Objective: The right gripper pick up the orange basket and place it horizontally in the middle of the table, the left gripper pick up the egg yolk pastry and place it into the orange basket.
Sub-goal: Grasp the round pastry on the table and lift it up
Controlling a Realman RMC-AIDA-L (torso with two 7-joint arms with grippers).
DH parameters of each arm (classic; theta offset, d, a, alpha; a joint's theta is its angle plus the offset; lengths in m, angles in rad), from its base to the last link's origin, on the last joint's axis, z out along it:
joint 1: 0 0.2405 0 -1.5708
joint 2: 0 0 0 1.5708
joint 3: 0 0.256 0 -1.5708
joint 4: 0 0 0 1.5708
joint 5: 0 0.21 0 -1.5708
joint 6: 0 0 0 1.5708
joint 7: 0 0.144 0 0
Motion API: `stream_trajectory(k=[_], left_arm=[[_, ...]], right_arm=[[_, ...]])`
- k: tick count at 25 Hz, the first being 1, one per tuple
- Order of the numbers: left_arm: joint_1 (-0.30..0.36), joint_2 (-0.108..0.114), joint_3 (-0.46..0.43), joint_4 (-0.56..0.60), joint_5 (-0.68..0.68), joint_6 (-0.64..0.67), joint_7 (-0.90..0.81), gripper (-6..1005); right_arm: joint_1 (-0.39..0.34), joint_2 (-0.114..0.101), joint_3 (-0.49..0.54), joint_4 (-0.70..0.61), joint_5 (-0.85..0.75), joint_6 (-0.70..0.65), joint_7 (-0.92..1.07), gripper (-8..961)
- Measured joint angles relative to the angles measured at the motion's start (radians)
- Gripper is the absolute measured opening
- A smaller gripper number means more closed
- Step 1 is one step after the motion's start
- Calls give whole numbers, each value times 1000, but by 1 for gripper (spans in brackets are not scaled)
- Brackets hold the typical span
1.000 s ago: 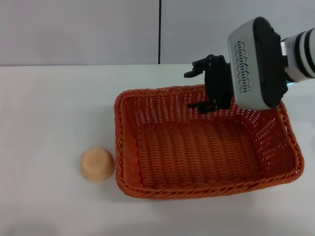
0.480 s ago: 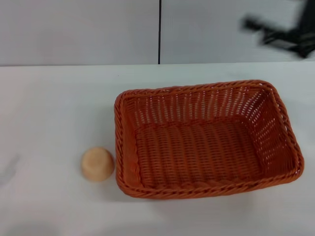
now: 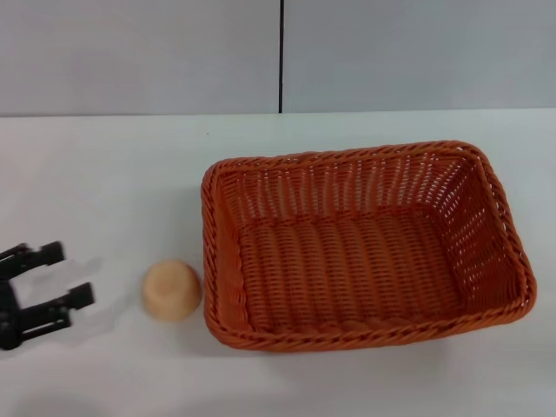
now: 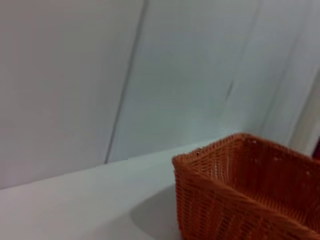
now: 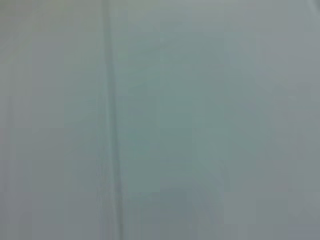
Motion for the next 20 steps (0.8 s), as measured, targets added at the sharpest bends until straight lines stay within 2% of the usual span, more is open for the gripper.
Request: stream_trajectory(k=[1, 2, 3, 5, 11, 12, 17, 20], left_arm=[[0, 0, 0, 0, 0, 0, 0, 743], [-96, -32, 15, -9, 117, -54, 73, 742], [-96, -32, 15, -9, 117, -54, 73, 741], [-152, -39, 29, -104, 127, -123, 160, 739], [-171, -43, 29, -204, 122, -198, 262, 733], [-177, -39, 42, -243, 127, -254, 299, 732], [-174, -42, 62, -245, 128, -279, 311, 726], [-169, -42, 66, -291, 128, -308, 362, 723]], right_arm=[[-3, 0, 16, 20, 0, 6, 0, 674], [-8, -1, 27, 33, 0, 10, 0, 674], [-13, -1, 33, 40, -1, 13, 0, 674], [-30, -1, 37, 48, -3, 16, 0, 674], [-44, -1, 40, 60, -1, 25, 0, 674], [-45, -2, 40, 61, -1, 26, 0, 674], [-43, -3, 42, 64, -1, 27, 1, 674], [-38, -3, 42, 67, -3, 28, 4, 674]])
